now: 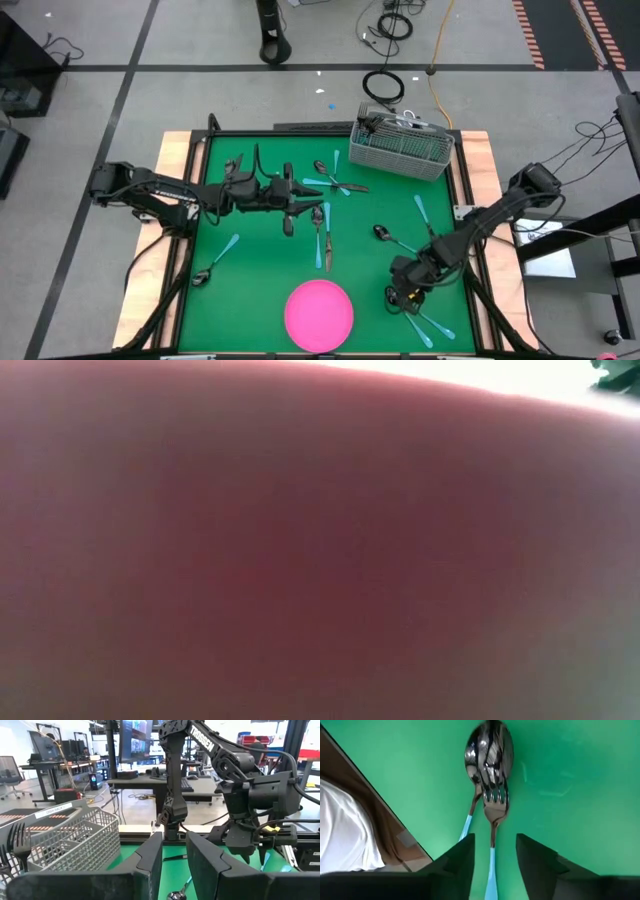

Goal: Sort silverware
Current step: Put the blue fork into the utensil holder

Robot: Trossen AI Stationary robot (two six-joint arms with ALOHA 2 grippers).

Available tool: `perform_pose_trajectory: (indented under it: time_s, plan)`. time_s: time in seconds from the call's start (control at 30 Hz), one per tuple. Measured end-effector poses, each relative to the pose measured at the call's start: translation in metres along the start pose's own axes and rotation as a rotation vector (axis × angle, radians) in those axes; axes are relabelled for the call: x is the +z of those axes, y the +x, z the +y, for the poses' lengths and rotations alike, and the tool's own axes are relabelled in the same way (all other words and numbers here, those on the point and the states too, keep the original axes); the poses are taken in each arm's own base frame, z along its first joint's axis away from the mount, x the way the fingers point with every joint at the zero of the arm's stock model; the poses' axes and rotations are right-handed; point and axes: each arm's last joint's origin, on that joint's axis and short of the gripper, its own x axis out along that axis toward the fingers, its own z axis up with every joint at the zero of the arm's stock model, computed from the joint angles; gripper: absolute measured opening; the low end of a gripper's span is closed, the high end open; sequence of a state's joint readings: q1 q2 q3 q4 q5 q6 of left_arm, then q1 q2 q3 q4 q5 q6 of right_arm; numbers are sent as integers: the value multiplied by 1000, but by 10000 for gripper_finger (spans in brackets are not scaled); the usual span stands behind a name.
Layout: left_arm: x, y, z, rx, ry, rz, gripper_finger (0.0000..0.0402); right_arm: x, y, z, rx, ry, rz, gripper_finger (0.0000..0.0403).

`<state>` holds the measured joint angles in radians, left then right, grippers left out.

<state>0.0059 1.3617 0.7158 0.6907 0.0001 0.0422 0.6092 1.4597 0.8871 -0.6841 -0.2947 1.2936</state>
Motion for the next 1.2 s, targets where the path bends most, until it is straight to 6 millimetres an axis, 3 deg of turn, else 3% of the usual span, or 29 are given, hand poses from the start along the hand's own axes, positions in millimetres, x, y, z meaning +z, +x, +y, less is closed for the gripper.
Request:
perform_pose_trajectory:
  time_s: [0.2,0.9,1.03,1.2]
  plan:
    - [0,0,0,1,0,-2,89,-8,11,0,-50,22,58,167]
    - [0,0,0,1,-9,0,89,-19,77,7,-153,9,177,140]
    - [0,0,0,1,-9,1,89,-19,82,4,-200,22,186,114]
    - [0,0,0,2,-9,2,89,-18,81,1,-221,47,182,35]
